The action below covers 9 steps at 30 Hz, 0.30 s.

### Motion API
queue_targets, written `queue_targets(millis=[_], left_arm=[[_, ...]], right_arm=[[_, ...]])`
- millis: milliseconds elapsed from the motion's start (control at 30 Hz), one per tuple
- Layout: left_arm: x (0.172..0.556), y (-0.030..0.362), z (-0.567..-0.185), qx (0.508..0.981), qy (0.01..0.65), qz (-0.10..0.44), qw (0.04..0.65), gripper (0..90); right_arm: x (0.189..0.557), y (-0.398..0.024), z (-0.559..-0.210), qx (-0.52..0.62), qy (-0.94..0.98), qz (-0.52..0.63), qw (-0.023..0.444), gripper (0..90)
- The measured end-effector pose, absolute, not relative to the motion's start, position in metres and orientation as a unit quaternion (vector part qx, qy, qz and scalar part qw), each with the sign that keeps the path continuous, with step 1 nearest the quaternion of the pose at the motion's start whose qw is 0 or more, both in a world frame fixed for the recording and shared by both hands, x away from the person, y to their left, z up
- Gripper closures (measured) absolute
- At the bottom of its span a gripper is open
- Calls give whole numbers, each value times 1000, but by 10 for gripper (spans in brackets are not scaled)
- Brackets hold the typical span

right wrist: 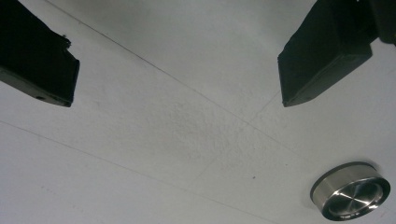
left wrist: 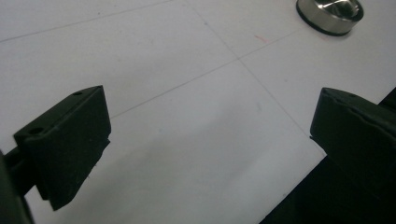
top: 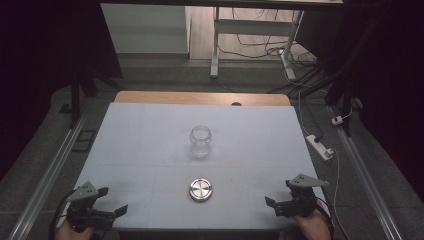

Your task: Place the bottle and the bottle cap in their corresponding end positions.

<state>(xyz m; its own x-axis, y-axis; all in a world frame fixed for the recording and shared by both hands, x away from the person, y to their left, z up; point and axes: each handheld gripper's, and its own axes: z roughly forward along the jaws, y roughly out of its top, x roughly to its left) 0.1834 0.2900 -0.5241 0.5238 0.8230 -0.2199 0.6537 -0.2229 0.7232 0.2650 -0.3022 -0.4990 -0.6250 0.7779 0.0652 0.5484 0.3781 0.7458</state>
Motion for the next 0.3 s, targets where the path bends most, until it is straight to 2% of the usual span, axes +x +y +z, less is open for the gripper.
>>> queue_targets(millis=[300], left_arm=[[181,292,-525,773,490,109,388,0]], right_arm=[[261,-305,-498,418,815,374,146,0]])
